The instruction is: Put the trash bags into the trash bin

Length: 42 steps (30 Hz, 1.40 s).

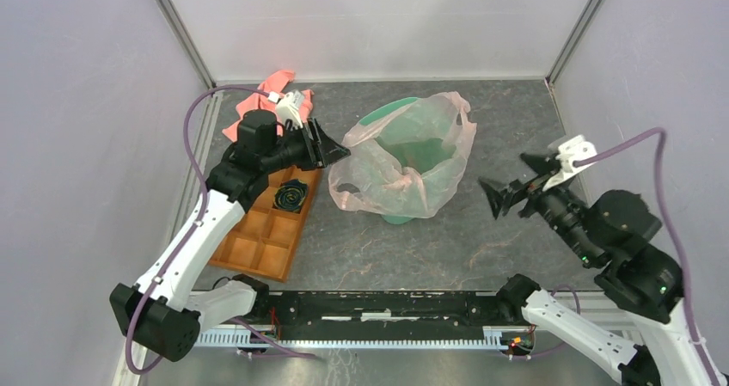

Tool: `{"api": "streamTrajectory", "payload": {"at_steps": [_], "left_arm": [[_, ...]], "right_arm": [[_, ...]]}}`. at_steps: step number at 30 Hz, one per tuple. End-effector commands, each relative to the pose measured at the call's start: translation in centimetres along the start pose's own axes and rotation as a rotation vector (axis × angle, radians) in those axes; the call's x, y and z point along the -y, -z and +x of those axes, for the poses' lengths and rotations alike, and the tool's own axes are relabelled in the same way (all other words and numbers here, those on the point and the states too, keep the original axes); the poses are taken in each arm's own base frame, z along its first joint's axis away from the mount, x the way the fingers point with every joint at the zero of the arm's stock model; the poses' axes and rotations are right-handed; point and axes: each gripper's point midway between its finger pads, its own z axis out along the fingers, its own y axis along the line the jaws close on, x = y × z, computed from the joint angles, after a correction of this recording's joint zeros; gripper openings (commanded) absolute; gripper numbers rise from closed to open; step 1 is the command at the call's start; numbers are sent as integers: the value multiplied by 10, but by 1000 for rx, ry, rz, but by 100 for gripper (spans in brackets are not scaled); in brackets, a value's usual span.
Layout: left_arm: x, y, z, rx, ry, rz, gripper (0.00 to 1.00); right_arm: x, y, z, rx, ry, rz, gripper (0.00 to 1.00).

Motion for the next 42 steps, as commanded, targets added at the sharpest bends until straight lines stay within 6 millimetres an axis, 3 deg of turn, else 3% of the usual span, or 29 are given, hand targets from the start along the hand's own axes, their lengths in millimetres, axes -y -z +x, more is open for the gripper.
{"api": "streamTrajectory", "payload": {"at_steps": [1, 5, 8, 11, 12, 15, 23, 31, 34, 39, 42], "left_arm": [[-2, 14, -7, 52, -63, -30, 62], [-4, 20, -2, 37, -65, -45, 69], [-4, 24, 0, 37, -68, -53, 72], [-7, 25, 4, 31, -61, -60, 71], [-10, 21, 7, 21, -53, -59, 63], [-12, 17, 10, 3, -45, -58, 59], [-11, 17, 25, -51, -11, -32, 63], [-11, 42, 30, 4, 5, -69, 77], [-17, 42, 35, 24, 28, -79, 83], [-23, 28, 49, -3, 97, -48, 88], [-22, 22, 50, 4, 125, -20, 80]], "right_arm": [[30, -29, -33, -50, 232, 155, 98], [23, -84, -72, -27, 376, 142, 98], [17, -119, -88, -29, 451, 126, 98], [23, -148, -82, -71, 526, 177, 98], [36, -166, -68, -112, 588, 261, 98], [47, -178, -60, -164, 599, 317, 98], [41, -192, -60, -151, 568, 231, 98], [21, -165, -91, -40, 414, 138, 98], [17, -159, -99, 2, 409, 121, 98], [31, -173, -111, -18, 444, 157, 98], [40, -195, -104, -54, 374, 42, 98]]}}
